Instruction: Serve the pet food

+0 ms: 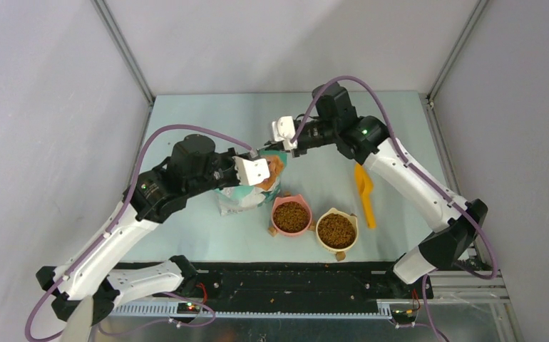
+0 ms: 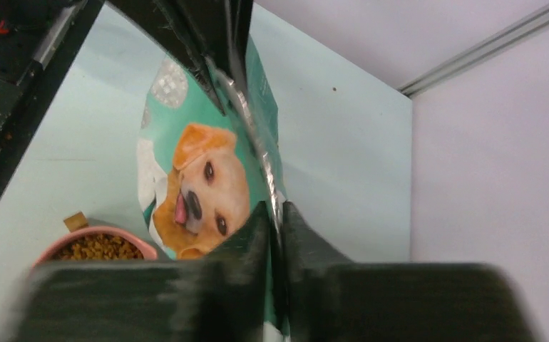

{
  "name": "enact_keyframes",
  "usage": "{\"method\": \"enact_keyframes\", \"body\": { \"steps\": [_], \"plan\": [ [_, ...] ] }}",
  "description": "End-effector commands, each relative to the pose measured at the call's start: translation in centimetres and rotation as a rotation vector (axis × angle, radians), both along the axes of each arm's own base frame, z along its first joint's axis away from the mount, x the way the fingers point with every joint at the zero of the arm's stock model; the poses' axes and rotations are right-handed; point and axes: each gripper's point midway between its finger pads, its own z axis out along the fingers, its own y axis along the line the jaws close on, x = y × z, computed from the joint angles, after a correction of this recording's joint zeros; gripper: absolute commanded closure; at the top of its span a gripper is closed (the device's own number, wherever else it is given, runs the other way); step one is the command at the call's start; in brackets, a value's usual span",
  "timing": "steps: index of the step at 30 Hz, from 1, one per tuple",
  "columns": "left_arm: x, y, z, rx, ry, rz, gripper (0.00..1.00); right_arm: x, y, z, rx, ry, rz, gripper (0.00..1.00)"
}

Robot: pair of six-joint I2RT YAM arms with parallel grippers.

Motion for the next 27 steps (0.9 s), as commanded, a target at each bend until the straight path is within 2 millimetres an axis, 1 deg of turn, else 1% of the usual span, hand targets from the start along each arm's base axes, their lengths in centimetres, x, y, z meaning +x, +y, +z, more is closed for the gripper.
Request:
{"method": "enact_keyframes", "body": {
  "steps": [1,3,4,8,9,10,11,13,16,18,19,23,24,25,26,27],
  "plan": [
    [-0.3,-1.0,3.7,-0.114,-0.073,-0.033,1.00,0.4,-2.0,1.7,0.019,-0.018,-0.064,0.98],
    [-0.3,-1.0,3.7,-0.115,-0.075,-0.033,1.00,0.9,-2.4,1.5,0.005,-0.026,-0.089,1.00],
    [-0.4,-1.0,3.8,-0.117,-0.075,-0.036,1.00,0.8,-2.6,1.1,-0.015,-0.007,-0.088,1.00],
    [-0.5,-1.0,3.8,-0.120,-0.072,-0.039,1.00,0.4,-3.0,0.9,-0.071,0.042,-0.063,1.00],
    [-0.5,-1.1,3.7,-0.118,-0.071,-0.041,1.00,0.6,-3.1,0.8,-0.073,0.051,-0.076,0.95],
    [-0.5,-1.0,3.7,-0.117,-0.071,-0.040,1.00,0.9,-3.0,1.0,-0.064,0.045,-0.085,0.88],
    [-0.4,-1.0,3.6,-0.116,-0.072,-0.038,1.00,1.4,-3.1,0.9,-0.060,0.039,-0.101,0.76],
    [-0.4,-0.9,3.6,-0.114,-0.075,-0.038,1.00,1.7,-3.5,1.4,-0.038,0.028,-0.120,0.72],
    [-0.4,-0.8,3.5,-0.109,-0.080,-0.037,1.00,2.0,-4.3,1.9,-0.008,0.016,-0.121,0.74],
    [-0.5,-0.8,3.5,-0.109,-0.080,-0.038,1.00,2.0,-4.8,2.2,0.014,0.011,-0.113,0.93],
    [-0.5,-0.8,3.5,-0.108,-0.080,-0.040,1.00,1.7,-4.9,2.2,0.019,0.018,-0.099,1.00],
    [-0.5,-0.8,3.7,-0.112,-0.082,-0.038,1.00,0.9,-4.9,1.9,-0.011,0.061,-0.051,1.00],
    [-0.4,-0.8,3.9,-0.118,-0.089,-0.034,0.97,0.8,-4.8,2.1,-0.006,0.072,-0.045,1.00],
    [-0.3,-0.8,4.0,-0.120,-0.094,-0.031,0.90,0.9,-4.6,2.0,-0.005,0.082,-0.045,1.00],
    [-0.1,-0.8,4.4,-0.129,-0.106,-0.023,0.67,0.8,-4.5,1.9,-0.002,0.102,-0.047,1.00],
    [0.1,-0.9,4.7,-0.137,-0.116,-0.019,0.52,1.0,-4.2,2.3,0.018,0.115,-0.059,1.00]
  ]
}}
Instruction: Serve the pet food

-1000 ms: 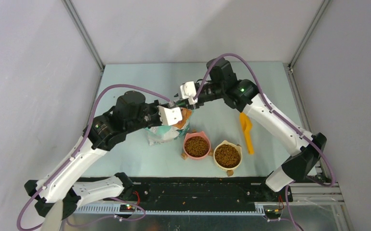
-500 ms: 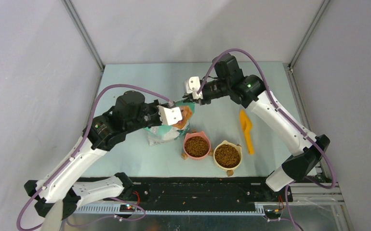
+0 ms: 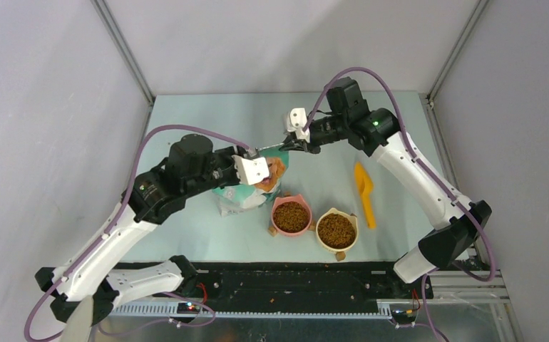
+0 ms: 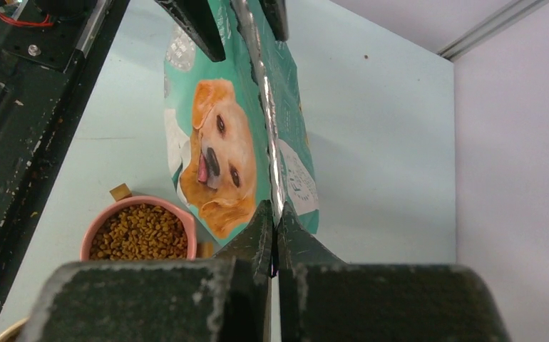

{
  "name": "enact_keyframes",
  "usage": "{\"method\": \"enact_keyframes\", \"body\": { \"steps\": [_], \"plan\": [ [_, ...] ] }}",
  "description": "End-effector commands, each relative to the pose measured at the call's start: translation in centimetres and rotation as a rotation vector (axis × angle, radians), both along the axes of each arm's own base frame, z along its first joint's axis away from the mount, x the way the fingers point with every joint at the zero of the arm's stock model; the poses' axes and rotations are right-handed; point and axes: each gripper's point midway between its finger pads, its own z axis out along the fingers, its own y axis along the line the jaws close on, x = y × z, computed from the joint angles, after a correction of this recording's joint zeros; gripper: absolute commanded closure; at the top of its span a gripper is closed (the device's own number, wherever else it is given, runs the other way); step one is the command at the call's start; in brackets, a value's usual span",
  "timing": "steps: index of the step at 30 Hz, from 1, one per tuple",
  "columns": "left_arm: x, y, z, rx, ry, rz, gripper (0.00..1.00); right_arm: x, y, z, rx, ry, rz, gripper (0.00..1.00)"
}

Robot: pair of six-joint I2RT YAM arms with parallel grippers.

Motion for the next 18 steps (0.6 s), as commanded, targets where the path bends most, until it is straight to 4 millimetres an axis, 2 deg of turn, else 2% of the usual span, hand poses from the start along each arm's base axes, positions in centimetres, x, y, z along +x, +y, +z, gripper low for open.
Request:
{"method": "enact_keyframes", "body": {
  "steps": [1,2,3,4,6,7,8,10,11,12,13,14,15,16,17,18],
  "plan": [
    [0.4,-0.6,4.9,-0.138,-0.126,0.001,0.17,0.7,0.1,3.7,0.100,-0.032,-0.028,1.00],
    [0.6,-0.7,5.5,-0.161,-0.137,0.009,0.09,0.8,0.3,4.0,0.122,0.003,-0.052,1.00],
    [0.9,-1.0,6.9,-0.209,-0.173,0.016,0.03,1.2,0.5,4.6,0.160,-0.025,-0.067,1.00],
    [1.1,-1.3,8.6,-0.271,-0.203,0.019,0.01,1.2,0.6,4.7,0.176,0.000,-0.083,1.00],
    [0.8,-1.8,10.5,-0.356,-0.217,0.007,0.01,1.1,0.6,5.0,0.208,0.000,-0.089,0.90],
    [0.5,-2.2,12.3,-0.438,-0.234,-0.005,0.01,0.8,0.7,5.1,0.219,-0.001,-0.080,0.82],
    [0.4,-2.3,14.1,-0.510,-0.262,-0.013,0.01,0.5,0.7,5.1,0.223,0.017,-0.078,0.78],
    [-0.2,-2.3,16.4,-0.633,-0.272,-0.017,0.01,0.2,0.8,4.8,0.222,0.048,-0.071,0.64],
    [-0.6,-1.9,17.1,-0.695,-0.254,-0.006,0.01,0.2,0.8,4.7,0.218,0.058,-0.072,0.62],
    [-0.4,-1.5,17.1,-0.730,-0.253,0.024,0.01,0.3,0.9,4.3,0.214,0.074,-0.072,0.54],
    [-1.0,-0.9,17.4,-0.803,-0.218,0.043,0.01,0.4,1.0,4.3,0.216,0.077,-0.072,0.49],
    [-0.5,-0.4,16.9,-0.859,-0.214,0.086,0.01,0.4,1.1,4.1,0.214,0.087,-0.067,0.39],
    [-1.5,0.6,17.1,-0.934,-0.195,0.095,0.01,0.5,1.2,4.1,0.218,0.088,-0.064,0.35],
    [-1.3,0.8,16.1,-0.980,-0.204,0.109,0.00,0.6,1.4,4.1,0.219,0.091,-0.059,0.29],
    [-2.6,2.3,16.8,-1.052,-0.216,0.107,0.01,0.7,1.4,4.2,0.226,0.089,-0.057,0.26],
    [-2.4,2.9,15.5,-1.073,-0.206,0.144,0.01,0.9,1.6,4.5,0.236,0.084,-0.051,0.21]
  ]
}}
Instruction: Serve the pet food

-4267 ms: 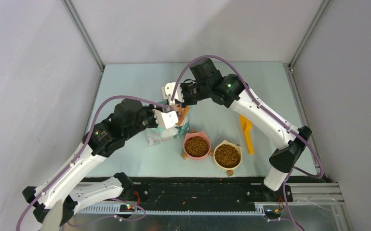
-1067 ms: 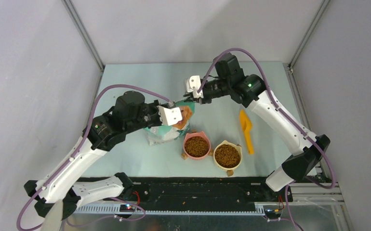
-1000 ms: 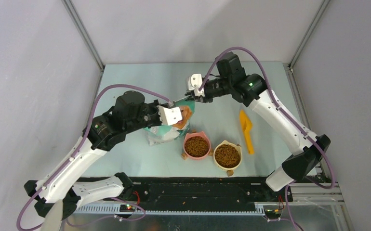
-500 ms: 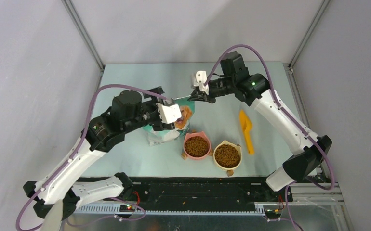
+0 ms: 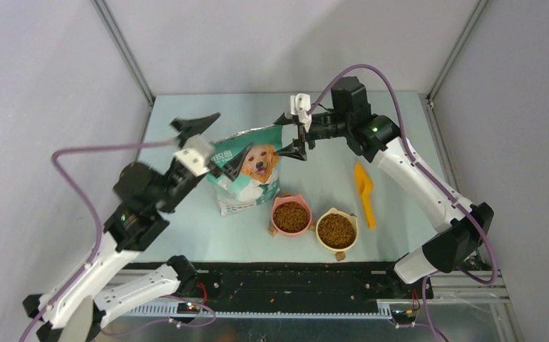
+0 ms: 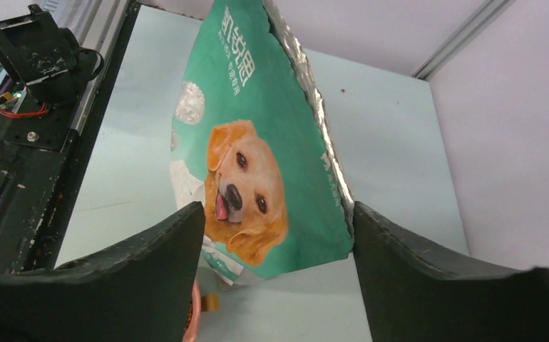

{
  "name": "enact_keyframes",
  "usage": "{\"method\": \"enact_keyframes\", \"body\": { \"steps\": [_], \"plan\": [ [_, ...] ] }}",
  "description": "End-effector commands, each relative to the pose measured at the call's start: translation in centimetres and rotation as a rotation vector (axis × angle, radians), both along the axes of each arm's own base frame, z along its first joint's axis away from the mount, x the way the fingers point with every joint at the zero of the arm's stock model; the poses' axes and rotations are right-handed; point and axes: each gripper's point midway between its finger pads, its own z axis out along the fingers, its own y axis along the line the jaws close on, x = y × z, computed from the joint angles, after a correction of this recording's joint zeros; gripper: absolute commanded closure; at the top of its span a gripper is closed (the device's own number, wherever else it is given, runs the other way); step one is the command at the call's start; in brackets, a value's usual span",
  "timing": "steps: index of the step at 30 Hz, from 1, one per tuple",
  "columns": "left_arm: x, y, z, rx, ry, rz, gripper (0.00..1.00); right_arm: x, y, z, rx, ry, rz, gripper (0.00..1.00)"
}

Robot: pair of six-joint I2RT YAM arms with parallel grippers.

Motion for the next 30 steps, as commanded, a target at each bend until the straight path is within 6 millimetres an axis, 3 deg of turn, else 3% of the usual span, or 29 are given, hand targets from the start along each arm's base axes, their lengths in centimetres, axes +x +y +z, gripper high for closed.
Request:
{"method": "enact_keyframes", "body": {
  "steps": [1,5,7,10,17,20,23,24,28,30],
  "plan": [
    [-2.7,4.7,2.3,-0.394,0.014,0.035,0.01,0.0,0.2,2.6,0.078,-0.022,0.020,0.20],
    [-2.7,10.3,-1.4,-0.540,0.123,0.240,0.01,1.4,0.4,3.0,0.103,-0.007,0.003,0.13],
    [-2.5,12.0,-4.1,-0.581,0.166,0.320,0.01,2.0,0.6,3.1,0.114,0.008,-0.006,0.08],
    [-2.9,13.6,-6.0,-0.638,0.184,0.364,0.01,3.0,0.5,3.4,0.132,0.029,-0.022,0.03],
    [-2.7,13.9,-10.6,-0.670,0.282,0.403,0.01,3.4,-1.1,3.9,0.181,0.196,-0.078,0.01],
    [-2.3,14.0,-13.3,-0.666,0.396,0.459,0.01,2.7,-3.4,5.2,0.253,0.308,-0.124,0.00],
    [-1.9,13.8,-15.3,-0.705,0.502,0.505,0.01,3.0,-6.1,4.8,0.331,0.387,-0.190,0.01],
    [-1.9,13.4,-15.8,-0.698,0.523,0.500,0.00,2.5,-6.8,4.2,0.348,0.452,-0.222,0.01],
    [-2.1,11.3,-17.8,-0.679,0.633,0.436,0.01,4.3,-10.4,2.1,0.402,0.566,-0.494,0.01],
    [-2.4,11.1,-18.9,-0.693,0.681,0.434,0.01,5.1,-12.5,-0.7,0.386,0.643,-0.692,0.01]
  ]
}}
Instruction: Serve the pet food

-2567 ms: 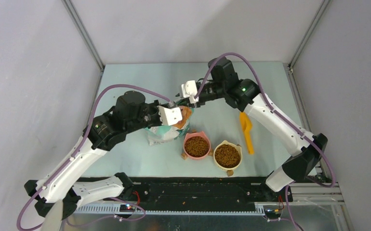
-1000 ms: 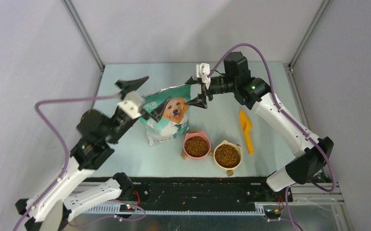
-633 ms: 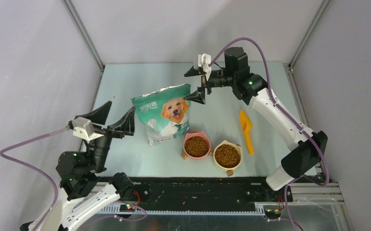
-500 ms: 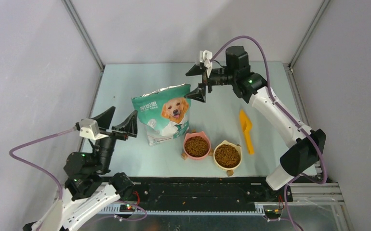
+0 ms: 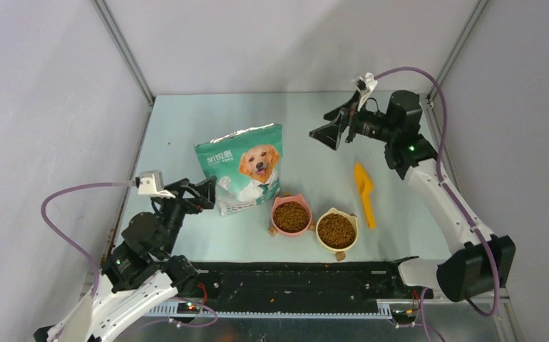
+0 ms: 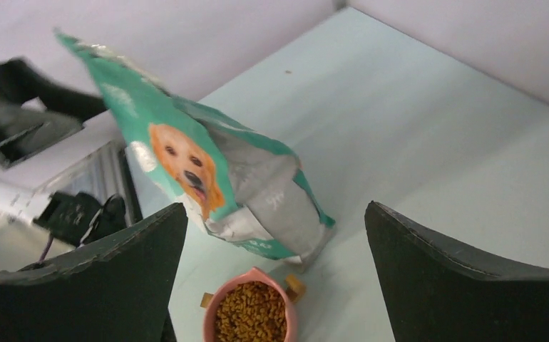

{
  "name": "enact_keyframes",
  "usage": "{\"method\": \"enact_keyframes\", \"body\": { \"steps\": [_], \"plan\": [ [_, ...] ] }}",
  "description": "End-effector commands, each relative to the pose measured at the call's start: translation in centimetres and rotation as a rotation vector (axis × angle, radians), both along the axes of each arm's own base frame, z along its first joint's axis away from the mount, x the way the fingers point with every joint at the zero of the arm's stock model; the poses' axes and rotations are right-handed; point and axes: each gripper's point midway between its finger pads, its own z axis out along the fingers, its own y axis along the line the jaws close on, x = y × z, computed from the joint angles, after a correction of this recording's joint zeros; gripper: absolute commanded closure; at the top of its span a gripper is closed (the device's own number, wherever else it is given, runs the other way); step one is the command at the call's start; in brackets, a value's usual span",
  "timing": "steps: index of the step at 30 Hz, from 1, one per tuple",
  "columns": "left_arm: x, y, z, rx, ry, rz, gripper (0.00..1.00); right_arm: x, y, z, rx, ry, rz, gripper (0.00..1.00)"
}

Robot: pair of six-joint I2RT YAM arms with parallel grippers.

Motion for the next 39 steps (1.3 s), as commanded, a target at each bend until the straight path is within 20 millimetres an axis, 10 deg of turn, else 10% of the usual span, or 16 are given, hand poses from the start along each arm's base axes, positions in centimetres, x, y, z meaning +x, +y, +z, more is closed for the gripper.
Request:
{"method": "enact_keyframes", "body": {
  "steps": [1,13,39],
  "plan": [
    [-0.7,-1.0,-2.0,-0.126,0.112,-0.034,0.01,1.0,-3.6,-1.1,0.030,0.168,-0.332,0.01],
    [-1.7,2.2,-6.6,-0.139,0.297,0.140,0.01,-1.8,-16.2,-7.1,0.092,0.195,-1.038,0.00],
    [-1.9,4.6,-6.2,-0.126,0.314,0.262,0.01,-4.7,-19.8,-6.7,0.165,0.100,-1.180,0.00]
  ]
}}
